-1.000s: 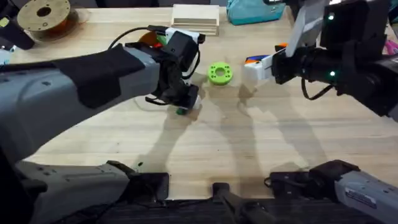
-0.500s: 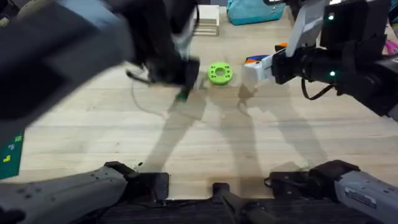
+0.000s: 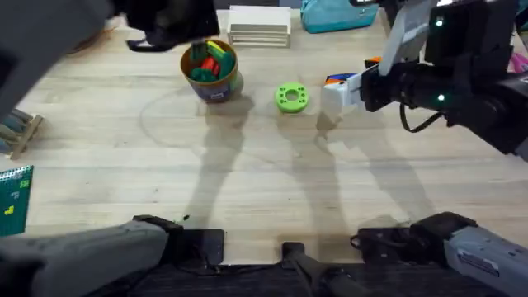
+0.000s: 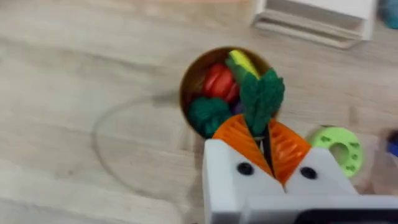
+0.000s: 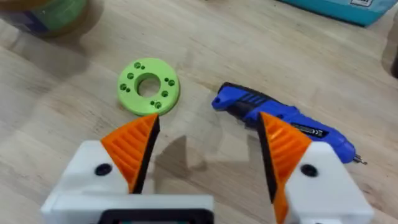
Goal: Pick up the gripper from the table and insert it into the empty holder that is missing its gripper. Then pick up a screw, insert it into the mounting hole, and use the screwdriver to tighten it. Finally, clean up the table by picking up the vegetable and placing it into the bucket.
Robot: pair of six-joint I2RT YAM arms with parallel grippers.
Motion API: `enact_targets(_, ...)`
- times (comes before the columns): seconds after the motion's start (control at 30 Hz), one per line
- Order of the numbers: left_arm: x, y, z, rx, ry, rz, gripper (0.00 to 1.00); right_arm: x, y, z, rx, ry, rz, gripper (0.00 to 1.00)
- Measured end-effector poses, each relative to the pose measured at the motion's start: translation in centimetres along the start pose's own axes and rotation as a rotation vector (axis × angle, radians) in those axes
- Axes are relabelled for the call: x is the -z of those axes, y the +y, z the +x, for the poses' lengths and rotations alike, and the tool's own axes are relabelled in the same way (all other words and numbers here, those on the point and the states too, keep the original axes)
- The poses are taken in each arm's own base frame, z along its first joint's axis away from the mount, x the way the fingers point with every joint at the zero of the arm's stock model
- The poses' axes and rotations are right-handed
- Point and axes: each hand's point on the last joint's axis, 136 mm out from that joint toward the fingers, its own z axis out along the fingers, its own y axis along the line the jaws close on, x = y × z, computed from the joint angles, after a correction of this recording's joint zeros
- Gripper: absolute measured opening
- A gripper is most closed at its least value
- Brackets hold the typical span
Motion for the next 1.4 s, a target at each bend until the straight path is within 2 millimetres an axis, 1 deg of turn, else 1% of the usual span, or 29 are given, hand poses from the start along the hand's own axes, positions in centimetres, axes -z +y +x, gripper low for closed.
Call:
enact_targets(0.03, -1.0, 0.3, 0.4, 0.027, 0.025, -0.021, 0.020, 0.0, 0.0, 0.0, 0.000, 0.000, 0.000, 0.919)
enact_targets(0.07, -4.3, 0.9, 1.9, 0.123, 0.103, -0.078, 0.020, 0.0, 0.0, 0.0, 0.000, 0.000, 0.000, 0.921)
enact_targets(0.2, -7.3, 0.4, 2.7, 0.219, 0.143, -0.096, 0.020, 0.0, 0.0, 0.0, 0.000, 0.000, 0.000, 0.922)
enact_targets(0.3, -8.4, -0.2, 2.8, 0.271, 0.152, -0.082, 0.020, 0.0, 0.0, 0.0, 0.000, 0.000, 0.000, 0.922)
enact_targets(0.47, -8.7, -0.5, 2.5, 0.316, 0.139, -0.074, 0.021, 0.0, 0.0, 0.0, 0.000, 0.000, 0.000, 0.921)
enact_targets(0.5, -8.7, -0.5, 2.5, 0.318, 0.139, -0.076, 0.049, 0.0, 0.0, 0.0, 0.000, 0.000, 0.000, 0.922)
enact_targets(0.57, -8.7, -0.4, 2.5, 0.325, 0.136, -0.079, 0.311, 0.0, 0.0, 0.0, 0.000, 0.000, 0.000, 0.921)
enact_targets(0.67, -8.7, -0.4, 2.5, 0.331, 0.134, -0.082, 0.800, 0.0, 0.0, 0.0, 0.000, 0.000, 0.000, 0.921)
enact_targets(0.7, -8.6, -0.4, 2.5, 0.334, 0.133, -0.082, 0.933, 0.0, 0.0, 0.0, 0.000, 0.000, 0.000, 0.921)
enact_targets(0.73, -8.6, -0.4, 2.5, 0.337, 0.134, -0.082, 0.971, 0.0, 0.0, 0.0, 0.000, 0.001, 0.000, 0.919)
enact_targets(0.87, -8.4, -0.2, 2.8, 0.330, 0.147, -0.086, 0.985, 0.0, 0.2, 1.2, -0.004, 0.049, -0.006, 0.921)
enact_targets(0.93, -7.6, 0.1, 3.2, 0.315, 0.164, -0.091, 0.987, 0.0, 0.2, 1.3, -0.014, 0.051, -0.006, 0.922)
enact_targets(1.0, -6.2, 0.5, 3.4, 0.293, 0.171, -0.093, 0.987, 0.1, 0.2, 1.3, -0.034, 0.054, -0.006, 0.922)
enact_targets(1.1, -2.7, 1.5, 3.5, 0.235, 0.161, -0.079, 0.987, 0.9, 0.2, 1.4, -0.067, 0.082, -0.008, 0.922)
enact_targets(1.17, -0.3, 2.2, 3.6, 0.191, 0.150, -0.068, 0.987, 2.3, 0.2, 0.4, -0.078, 0.078, -0.007, 0.923)
enact_targets(1.27, 3.0, 3.4, 4.4, 0.094, 0.145, -0.056, 0.988, 5.1, 0.2, -2.1, -0.084, 0.045, -0.004, 0.922)
enact_targets(1.33, 4.7, 4.0, 5.4, 0.010, 0.164, -0.040, 0.987, 7.1, 0.2, -3.2, -0.086, 0.034, -0.004, 0.924)
enact_targets(1.4, 6.0, 4.1, 6.5, -0.078, 0.194, -0.003, 0.987, 8.8, 0.3, -3.6, -0.100, 0.041, -0.006, 0.923)
